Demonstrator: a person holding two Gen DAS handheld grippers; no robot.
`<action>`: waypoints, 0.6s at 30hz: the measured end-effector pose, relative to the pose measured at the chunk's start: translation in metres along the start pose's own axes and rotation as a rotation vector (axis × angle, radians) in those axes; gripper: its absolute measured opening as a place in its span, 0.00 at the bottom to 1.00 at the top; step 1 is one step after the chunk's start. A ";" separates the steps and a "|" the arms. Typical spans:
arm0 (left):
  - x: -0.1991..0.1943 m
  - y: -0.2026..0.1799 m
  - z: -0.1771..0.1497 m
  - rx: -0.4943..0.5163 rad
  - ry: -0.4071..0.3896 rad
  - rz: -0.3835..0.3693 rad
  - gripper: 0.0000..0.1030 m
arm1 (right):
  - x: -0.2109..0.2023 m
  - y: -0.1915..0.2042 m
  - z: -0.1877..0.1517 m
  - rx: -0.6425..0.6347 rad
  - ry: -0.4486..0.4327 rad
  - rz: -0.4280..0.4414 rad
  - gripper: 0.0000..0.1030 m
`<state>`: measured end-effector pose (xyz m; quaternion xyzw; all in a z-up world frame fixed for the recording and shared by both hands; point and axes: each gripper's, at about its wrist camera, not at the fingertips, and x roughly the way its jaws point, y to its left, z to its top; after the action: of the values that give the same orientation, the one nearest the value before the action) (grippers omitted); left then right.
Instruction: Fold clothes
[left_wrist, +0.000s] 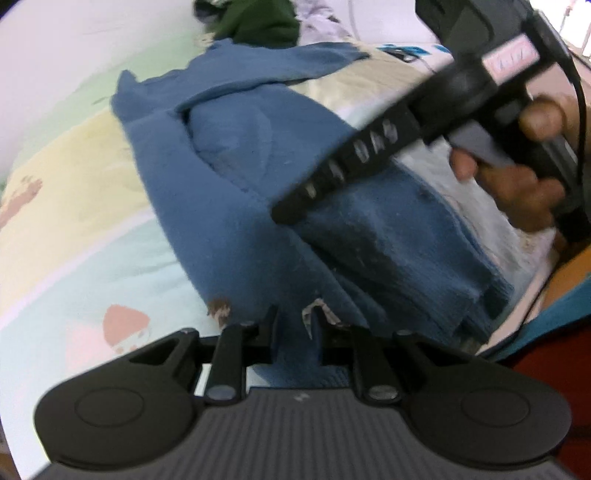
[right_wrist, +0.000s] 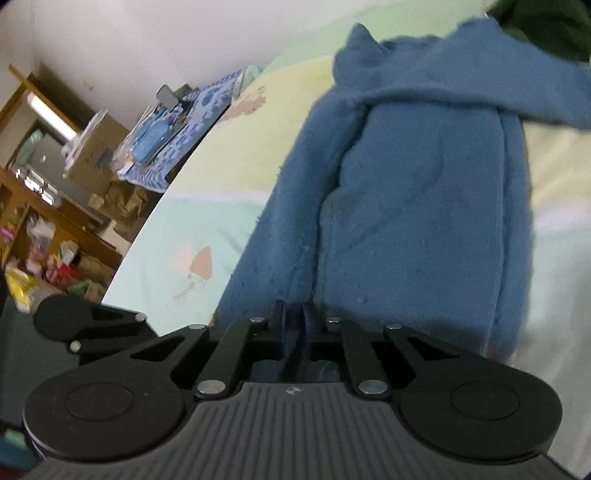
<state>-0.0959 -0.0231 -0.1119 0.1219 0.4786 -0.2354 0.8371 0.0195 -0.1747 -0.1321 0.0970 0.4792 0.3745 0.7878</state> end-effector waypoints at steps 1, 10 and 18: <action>-0.001 0.004 0.003 0.009 -0.009 -0.016 0.16 | -0.004 0.001 0.006 -0.002 -0.025 -0.008 0.21; 0.020 0.032 0.029 0.105 -0.077 -0.077 0.16 | 0.051 -0.020 0.091 0.258 -0.187 -0.082 0.36; 0.030 0.041 0.025 0.117 -0.093 -0.169 0.15 | 0.069 -0.030 0.110 0.303 -0.257 -0.205 0.09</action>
<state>-0.0431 -0.0066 -0.1252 0.1187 0.4334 -0.3378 0.8270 0.1438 -0.1262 -0.1370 0.2118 0.4328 0.2006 0.8530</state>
